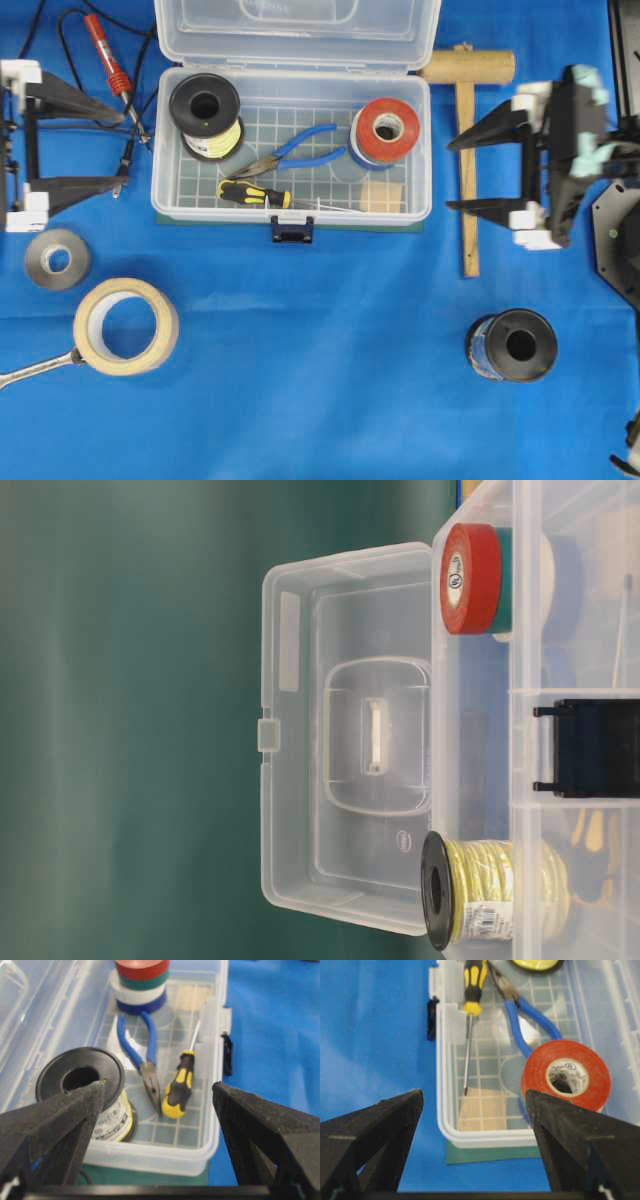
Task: Open the tool box with both arms.
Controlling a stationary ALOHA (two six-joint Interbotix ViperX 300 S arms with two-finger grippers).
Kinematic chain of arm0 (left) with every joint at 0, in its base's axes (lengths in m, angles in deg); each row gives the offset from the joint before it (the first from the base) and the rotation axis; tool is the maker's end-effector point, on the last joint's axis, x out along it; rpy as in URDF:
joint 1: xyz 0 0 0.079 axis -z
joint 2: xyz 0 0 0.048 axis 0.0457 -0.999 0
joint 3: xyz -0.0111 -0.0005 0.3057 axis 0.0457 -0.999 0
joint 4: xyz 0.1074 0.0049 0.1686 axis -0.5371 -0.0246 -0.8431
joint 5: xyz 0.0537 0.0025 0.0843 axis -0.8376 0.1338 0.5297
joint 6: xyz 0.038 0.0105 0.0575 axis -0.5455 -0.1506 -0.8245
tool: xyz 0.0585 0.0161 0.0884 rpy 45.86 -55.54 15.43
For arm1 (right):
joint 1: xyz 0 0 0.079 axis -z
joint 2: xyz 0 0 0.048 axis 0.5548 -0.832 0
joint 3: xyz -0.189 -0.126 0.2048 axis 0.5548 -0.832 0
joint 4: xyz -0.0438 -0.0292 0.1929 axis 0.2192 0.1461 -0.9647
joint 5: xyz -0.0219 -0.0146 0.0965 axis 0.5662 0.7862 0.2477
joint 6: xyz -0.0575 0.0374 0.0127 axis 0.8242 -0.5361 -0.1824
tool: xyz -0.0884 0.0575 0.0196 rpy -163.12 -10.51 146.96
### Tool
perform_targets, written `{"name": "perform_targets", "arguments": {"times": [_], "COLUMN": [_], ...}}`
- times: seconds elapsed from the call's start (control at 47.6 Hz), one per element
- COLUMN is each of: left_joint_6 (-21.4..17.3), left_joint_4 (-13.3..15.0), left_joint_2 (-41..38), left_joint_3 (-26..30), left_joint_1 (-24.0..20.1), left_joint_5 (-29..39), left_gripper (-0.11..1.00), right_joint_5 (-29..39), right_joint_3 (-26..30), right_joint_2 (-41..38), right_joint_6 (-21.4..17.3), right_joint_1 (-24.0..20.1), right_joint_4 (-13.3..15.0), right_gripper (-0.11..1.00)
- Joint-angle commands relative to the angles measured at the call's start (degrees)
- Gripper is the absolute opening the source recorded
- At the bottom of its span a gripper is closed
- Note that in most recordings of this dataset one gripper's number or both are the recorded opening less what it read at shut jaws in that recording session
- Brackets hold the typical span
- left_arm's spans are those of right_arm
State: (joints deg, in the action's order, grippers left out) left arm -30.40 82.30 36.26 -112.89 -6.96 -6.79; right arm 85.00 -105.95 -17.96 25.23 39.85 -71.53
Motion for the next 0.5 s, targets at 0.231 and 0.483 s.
{"name": "perform_targets", "arguments": {"times": [0.231, 0.483], "left_joint_6": [-0.09, 0.09], "left_joint_4": [0.09, 0.26], "left_joint_2": [14.85, 20.13], "left_joint_3": [-4.57, -8.26], "left_joint_1": [3.25, 5.89], "left_joint_5": [5.89, 6.06], "left_gripper": [0.8, 0.79], "right_joint_5": [1.67, 0.62], "right_joint_3": [-5.71, -10.9], "right_joint_2": [13.01, 16.08], "right_joint_6": [0.0, -0.18], "right_joint_1": [-0.18, -0.18], "right_joint_4": [0.18, -0.26], "right_gripper": [0.83, 0.83]}}
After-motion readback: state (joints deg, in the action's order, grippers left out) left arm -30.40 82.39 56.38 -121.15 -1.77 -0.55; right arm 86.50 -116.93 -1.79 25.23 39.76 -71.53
